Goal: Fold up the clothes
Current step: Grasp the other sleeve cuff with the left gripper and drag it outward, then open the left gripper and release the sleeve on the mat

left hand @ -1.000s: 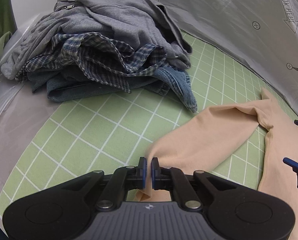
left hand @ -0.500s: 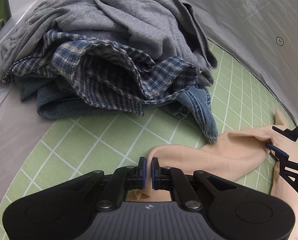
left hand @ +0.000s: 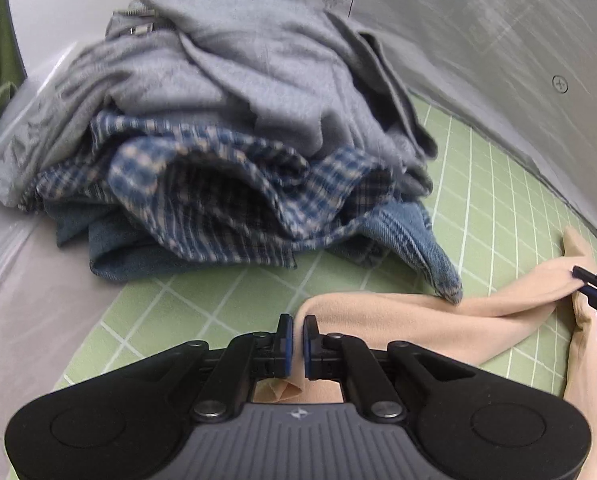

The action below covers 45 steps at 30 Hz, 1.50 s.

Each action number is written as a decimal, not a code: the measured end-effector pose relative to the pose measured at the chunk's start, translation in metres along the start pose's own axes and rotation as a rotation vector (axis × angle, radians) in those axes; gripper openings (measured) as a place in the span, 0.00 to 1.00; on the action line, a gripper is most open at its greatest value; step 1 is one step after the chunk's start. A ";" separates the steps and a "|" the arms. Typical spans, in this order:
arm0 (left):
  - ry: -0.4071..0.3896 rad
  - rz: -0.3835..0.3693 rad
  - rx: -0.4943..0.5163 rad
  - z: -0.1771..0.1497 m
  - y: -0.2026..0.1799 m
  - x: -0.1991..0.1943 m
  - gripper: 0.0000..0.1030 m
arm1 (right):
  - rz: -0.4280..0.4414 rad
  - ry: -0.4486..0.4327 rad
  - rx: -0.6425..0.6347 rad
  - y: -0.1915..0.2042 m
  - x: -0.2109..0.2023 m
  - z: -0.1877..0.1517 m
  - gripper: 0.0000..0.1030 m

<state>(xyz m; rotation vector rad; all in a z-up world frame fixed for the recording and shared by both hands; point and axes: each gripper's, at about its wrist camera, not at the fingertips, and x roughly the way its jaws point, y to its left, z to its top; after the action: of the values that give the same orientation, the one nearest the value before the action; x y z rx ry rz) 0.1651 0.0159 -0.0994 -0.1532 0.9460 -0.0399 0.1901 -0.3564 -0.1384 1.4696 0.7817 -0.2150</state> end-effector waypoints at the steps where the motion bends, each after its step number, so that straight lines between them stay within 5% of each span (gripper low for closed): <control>1: -0.054 0.004 0.020 0.002 -0.002 -0.010 0.06 | 0.010 -0.005 -0.020 -0.001 -0.005 0.001 0.05; 6: -0.280 0.027 0.223 -0.005 -0.023 -0.055 0.06 | 0.005 -0.031 -0.137 -0.011 -0.028 0.002 0.05; 10: -0.166 0.037 0.401 -0.040 -0.034 -0.038 0.06 | -0.164 -0.052 -0.309 -0.020 -0.022 -0.005 0.05; 13: -0.047 0.002 0.418 -0.060 -0.027 -0.027 0.08 | -0.204 -0.051 -0.317 -0.038 -0.032 -0.004 0.05; 17: 0.000 -0.093 0.355 -0.064 -0.010 -0.033 0.21 | -0.220 -0.045 -0.327 -0.041 -0.038 -0.002 0.07; 22: -0.031 -0.175 0.230 -0.055 0.016 -0.048 0.64 | -0.232 -0.029 -0.350 -0.042 -0.046 -0.004 0.18; 27: -0.039 -0.175 0.048 -0.041 0.041 -0.046 0.67 | -0.253 -0.017 -0.380 -0.047 -0.061 -0.011 0.30; 32: 0.052 -0.041 0.155 -0.045 0.033 -0.019 0.58 | -0.287 -0.050 -0.383 -0.059 -0.084 -0.017 0.42; 34: 0.080 -0.049 0.198 -0.048 0.029 -0.013 0.47 | -0.304 -0.069 -0.381 -0.065 -0.096 -0.017 0.45; 38: 0.092 -0.053 0.317 -0.056 0.011 -0.009 0.44 | -0.334 -0.109 -0.361 -0.080 -0.120 -0.016 0.47; 40: 0.086 -0.043 0.374 -0.060 0.003 -0.008 0.36 | -0.342 -0.124 -0.339 -0.089 -0.130 -0.017 0.46; 43: 0.089 -0.062 0.405 -0.061 -0.003 -0.009 0.04 | -0.338 -0.141 -0.306 -0.100 -0.143 -0.018 0.45; 45: 0.078 -0.050 0.423 -0.061 -0.005 -0.011 0.02 | -0.337 -0.152 -0.293 -0.104 -0.150 -0.019 0.45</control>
<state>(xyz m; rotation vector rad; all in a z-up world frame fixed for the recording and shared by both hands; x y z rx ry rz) 0.1097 0.0055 -0.1252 0.2168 0.9916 -0.2918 0.0126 -0.4011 -0.1323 1.0286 0.8935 -0.4426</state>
